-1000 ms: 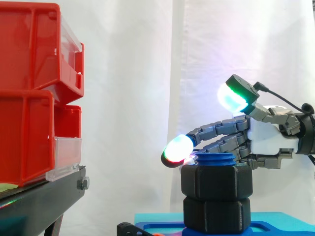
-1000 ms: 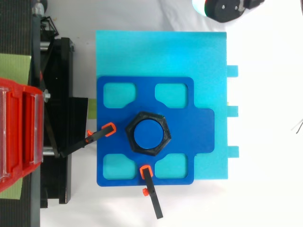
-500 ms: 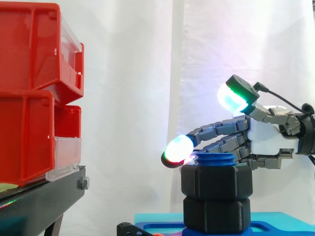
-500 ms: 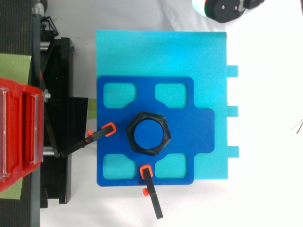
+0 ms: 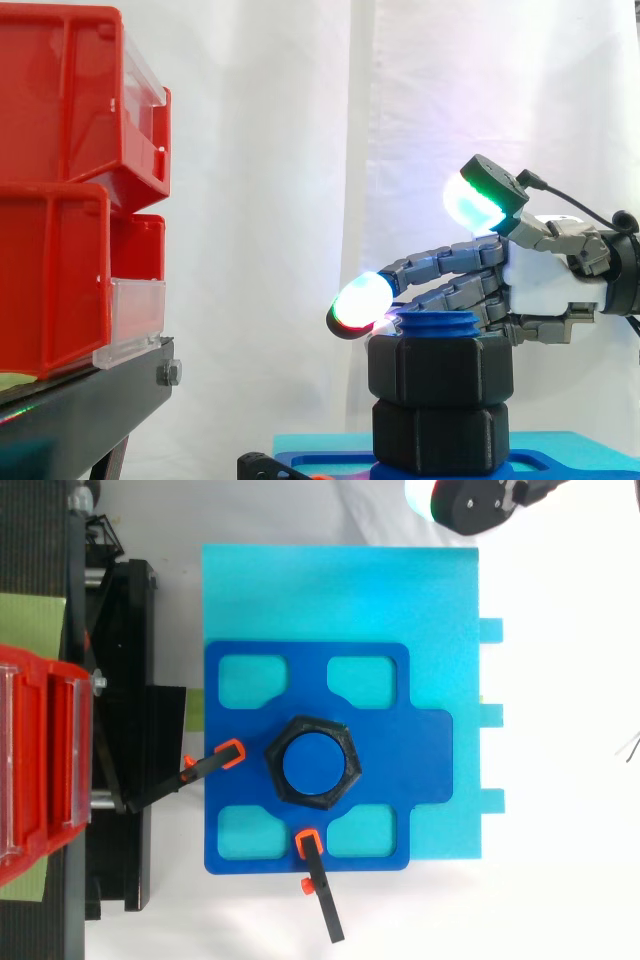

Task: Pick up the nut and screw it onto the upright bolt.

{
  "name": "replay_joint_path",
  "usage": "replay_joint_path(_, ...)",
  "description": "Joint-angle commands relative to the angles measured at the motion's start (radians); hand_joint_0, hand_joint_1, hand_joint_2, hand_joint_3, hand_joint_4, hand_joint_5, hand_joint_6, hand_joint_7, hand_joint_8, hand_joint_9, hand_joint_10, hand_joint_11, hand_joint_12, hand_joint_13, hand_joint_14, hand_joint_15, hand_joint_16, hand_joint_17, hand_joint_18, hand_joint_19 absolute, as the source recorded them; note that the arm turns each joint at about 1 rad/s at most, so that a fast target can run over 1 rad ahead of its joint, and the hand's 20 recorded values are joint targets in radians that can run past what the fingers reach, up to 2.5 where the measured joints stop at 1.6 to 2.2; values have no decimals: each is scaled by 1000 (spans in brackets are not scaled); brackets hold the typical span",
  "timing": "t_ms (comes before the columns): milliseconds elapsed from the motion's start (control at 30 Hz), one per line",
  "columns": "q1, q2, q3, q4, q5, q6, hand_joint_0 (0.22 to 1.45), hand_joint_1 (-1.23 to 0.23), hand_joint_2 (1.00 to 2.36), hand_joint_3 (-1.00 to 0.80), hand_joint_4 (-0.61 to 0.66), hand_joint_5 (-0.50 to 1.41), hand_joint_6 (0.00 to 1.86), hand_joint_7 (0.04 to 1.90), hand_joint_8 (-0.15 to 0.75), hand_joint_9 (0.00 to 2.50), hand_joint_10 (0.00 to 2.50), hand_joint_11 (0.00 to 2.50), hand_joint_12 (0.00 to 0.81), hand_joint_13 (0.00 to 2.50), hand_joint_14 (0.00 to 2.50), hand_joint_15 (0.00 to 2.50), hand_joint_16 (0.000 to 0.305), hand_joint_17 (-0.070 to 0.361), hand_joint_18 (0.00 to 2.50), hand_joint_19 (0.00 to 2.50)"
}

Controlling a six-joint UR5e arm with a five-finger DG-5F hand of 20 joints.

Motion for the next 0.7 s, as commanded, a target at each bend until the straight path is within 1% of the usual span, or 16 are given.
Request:
replay_joint_path(0, 0, 0, 1, 0, 0, 0, 471, -439, 1000, -500, 88, -244, 502, 707, 186, 0, 0, 0, 352, 0, 0, 0, 50, 113, 0, 0)
replay_joint_path(100, 0, 0, -1, 0, 0, 0, 473, -441, 1000, -500, 91, -247, 502, 750, 186, 0, 0, 0, 351, 0, 0, 0, 49, 111, 0, 0)
replay_joint_path(233, 0, 0, 1, 0, 3, 0, 476, -462, 1000, -500, 91, -242, 502, 678, 187, 0, 0, 0, 351, 0, 0, 0, 50, 112, 0, 0)
replay_joint_path(300, 0, 0, 1, 0, 0, 0, 476, -461, 1000, -500, 82, -248, 502, 722, 185, 0, 0, 0, 349, 0, 0, 0, 49, 110, 0, 0)
replay_joint_path(433, 0, 2, 1, 0, 0, 0, 474, -456, 1000, -500, 81, -247, 502, 703, 187, 0, 0, 0, 350, 0, 0, 0, 50, 112, 0, 0)
replay_joint_path(500, 0, 0, 1, 0, 0, 0, 474, -454, 1000, -500, 80, -250, 502, 758, 185, 0, 0, 0, 349, 0, 0, 0, 50, 112, 0, 0)
replay_joint_path(533, 0, 0, 1, 0, -2, 0, 474, -453, 1000, -500, 74, -252, 502, 759, 185, 0, 0, 0, 348, 0, 0, 0, 50, 112, 0, 0)
replay_joint_path(567, 0, 0, 1, 0, -2, 0, 474, -451, 1000, -500, 79, -249, 502, 722, 184, 0, 0, 0, 350, 0, 0, 0, 51, 115, 0, 0)
replay_joint_path(667, 0, 0, 1, 0, 0, 0, 474, -452, 1000, -500, 88, -248, 502, 748, 180, 0, 0, 0, 347, 0, 0, 0, 51, 114, 0, 0)
